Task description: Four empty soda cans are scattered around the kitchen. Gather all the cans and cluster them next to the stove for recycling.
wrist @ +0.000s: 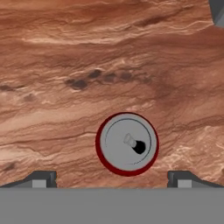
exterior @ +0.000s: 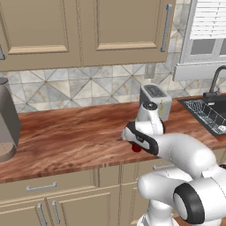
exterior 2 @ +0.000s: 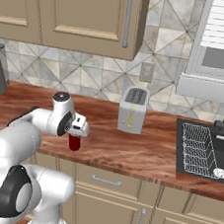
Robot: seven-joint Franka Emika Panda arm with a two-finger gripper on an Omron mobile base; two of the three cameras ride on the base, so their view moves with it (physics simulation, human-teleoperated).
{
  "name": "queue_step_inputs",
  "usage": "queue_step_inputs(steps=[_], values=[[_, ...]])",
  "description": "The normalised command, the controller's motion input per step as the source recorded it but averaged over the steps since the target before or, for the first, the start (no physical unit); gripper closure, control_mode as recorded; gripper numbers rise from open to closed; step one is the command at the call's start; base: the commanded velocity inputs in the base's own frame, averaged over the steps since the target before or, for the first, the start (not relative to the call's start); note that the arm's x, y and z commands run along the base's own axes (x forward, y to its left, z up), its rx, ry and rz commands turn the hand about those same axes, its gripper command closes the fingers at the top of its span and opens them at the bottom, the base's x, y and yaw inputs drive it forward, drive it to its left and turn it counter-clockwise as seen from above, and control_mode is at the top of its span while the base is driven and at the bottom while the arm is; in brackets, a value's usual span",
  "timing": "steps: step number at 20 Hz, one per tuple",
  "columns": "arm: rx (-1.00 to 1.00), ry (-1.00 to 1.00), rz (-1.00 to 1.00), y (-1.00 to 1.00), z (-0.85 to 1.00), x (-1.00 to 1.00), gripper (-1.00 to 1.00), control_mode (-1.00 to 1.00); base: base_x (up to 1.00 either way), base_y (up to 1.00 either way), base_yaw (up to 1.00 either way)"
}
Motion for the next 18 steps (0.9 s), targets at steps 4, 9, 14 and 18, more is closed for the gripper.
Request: queue_step_inputs(steps=[4,9,14,18], values=[[0.0,0.0,0.0,0.0,0.0,0.19,-1.0,-1.0,0.0,0.0,0.0],[0.0,0.0,0.0,0.0,0.0,0.14,-1.0,-1.0,0.0,0.0,0.0],[0.0,0.0,0.0,0.0,-0.03,0.01,-1.0,-1.0,0.0,0.0,0.0],[0.0,0.0,0.0,0.0,-0.08,0.0,-1.0,-1.0,0.0,0.0,0.0]])
